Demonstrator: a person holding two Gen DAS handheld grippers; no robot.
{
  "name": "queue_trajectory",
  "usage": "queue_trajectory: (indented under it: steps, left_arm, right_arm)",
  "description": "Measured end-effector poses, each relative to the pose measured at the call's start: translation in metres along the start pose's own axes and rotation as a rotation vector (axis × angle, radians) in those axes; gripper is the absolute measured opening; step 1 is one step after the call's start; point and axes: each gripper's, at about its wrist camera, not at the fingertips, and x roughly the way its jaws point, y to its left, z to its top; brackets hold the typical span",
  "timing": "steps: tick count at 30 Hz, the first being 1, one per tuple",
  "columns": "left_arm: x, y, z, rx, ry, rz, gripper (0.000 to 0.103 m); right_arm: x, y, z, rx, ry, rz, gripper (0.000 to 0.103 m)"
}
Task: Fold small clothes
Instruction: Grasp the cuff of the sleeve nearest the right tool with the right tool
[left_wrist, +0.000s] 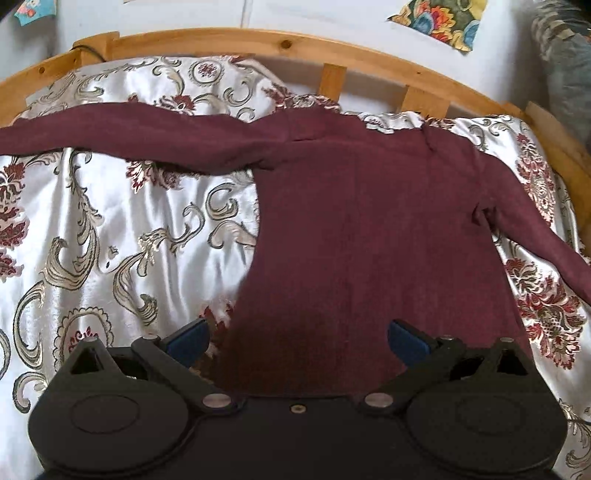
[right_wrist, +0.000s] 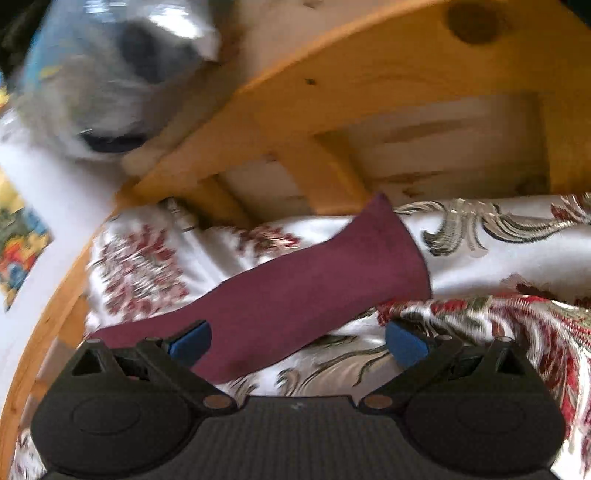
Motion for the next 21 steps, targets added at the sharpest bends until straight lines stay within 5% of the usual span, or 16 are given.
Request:
queue_trajectory:
  steps: [9,13,17,21]
  left_arm:
    - [-0.006,0.003,-0.001,-0.030,-0.005,0.010,0.102]
    - [-0.016,0.002,-0.008,-0.039,-0.025,0.021,0.102]
    - [-0.022,0.002,-0.010,-0.030,-0.046,0.021,0.102]
    - [-0.026,0.003,-0.009,-0.039,-0.060,0.005,0.102]
  right_arm:
    - [0.018,-0.011,-0.005,0.120,-0.085,-0.188,0.058]
    - [0.011,-0.021,-0.013,0.115,-0.147,-0.177,0.021]
    - [0.001,-0.018,-0.017,0.065,-0.194,-0.129,0.011]
    - [-0.015,0.012,-0.020,-0.123,-0.285,-0.107,0.008]
